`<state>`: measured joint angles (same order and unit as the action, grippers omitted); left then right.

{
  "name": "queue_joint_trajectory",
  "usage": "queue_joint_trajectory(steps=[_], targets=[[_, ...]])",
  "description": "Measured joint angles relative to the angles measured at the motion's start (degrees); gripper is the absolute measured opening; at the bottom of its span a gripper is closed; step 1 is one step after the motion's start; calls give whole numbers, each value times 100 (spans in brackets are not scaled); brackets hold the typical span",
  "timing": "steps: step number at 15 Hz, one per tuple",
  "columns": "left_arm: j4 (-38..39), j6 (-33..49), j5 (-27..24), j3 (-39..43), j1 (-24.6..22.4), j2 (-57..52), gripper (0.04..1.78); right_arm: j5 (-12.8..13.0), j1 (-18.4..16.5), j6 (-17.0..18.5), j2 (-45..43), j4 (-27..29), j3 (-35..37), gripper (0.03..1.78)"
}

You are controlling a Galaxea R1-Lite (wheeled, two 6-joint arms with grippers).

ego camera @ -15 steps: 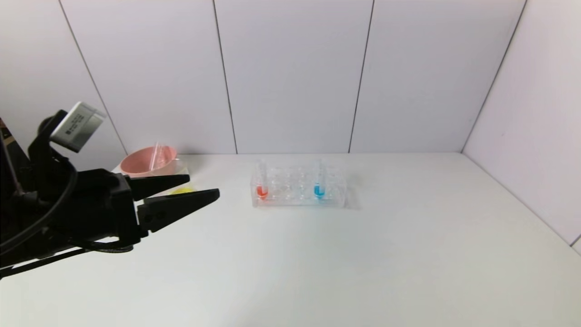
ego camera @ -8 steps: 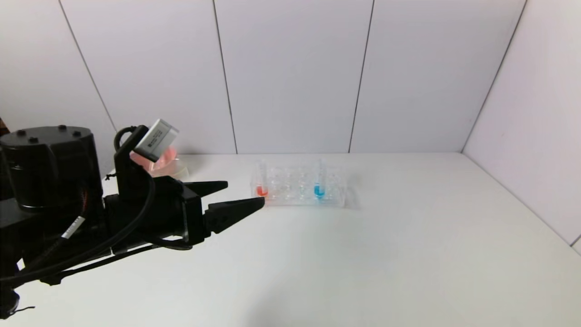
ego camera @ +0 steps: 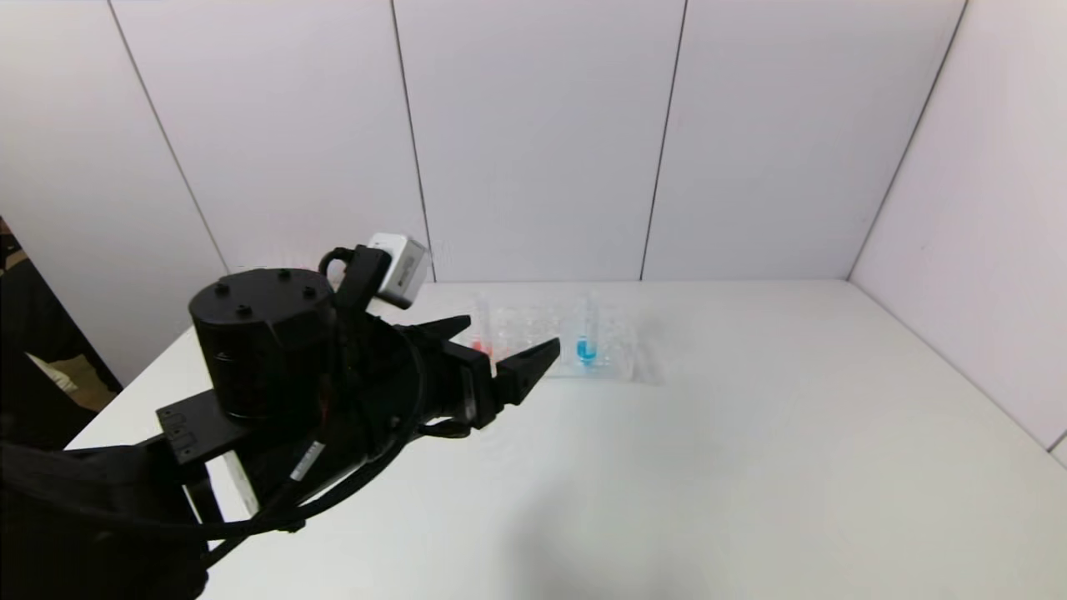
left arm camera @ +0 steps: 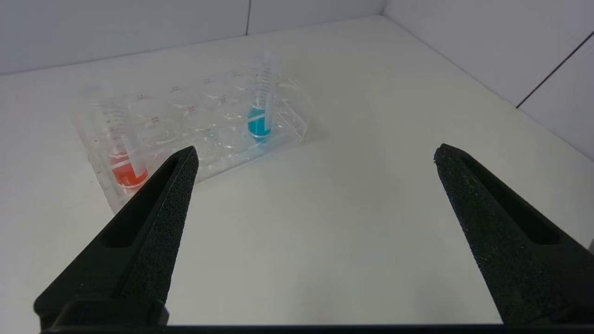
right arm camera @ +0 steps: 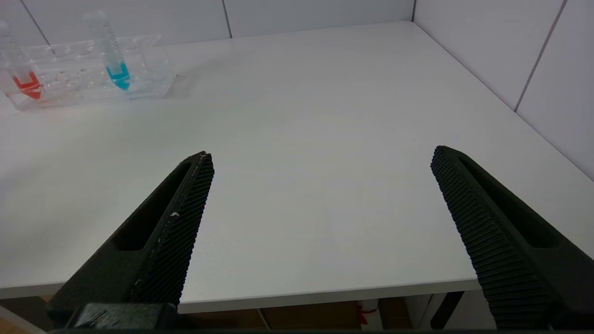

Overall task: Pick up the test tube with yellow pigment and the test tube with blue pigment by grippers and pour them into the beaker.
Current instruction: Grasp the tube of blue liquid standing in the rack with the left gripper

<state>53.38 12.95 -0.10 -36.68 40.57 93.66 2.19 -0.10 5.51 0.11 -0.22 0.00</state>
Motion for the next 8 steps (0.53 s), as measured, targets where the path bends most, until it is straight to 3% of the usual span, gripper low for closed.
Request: queue_joint_trajectory(steps=[2,8], targets=[[232,-13,307,-146,226,358,177,0,2,0,0,0,0,171],[210,-22,354,-816,334,1209,178,0,0,0,0,0,0,171]])
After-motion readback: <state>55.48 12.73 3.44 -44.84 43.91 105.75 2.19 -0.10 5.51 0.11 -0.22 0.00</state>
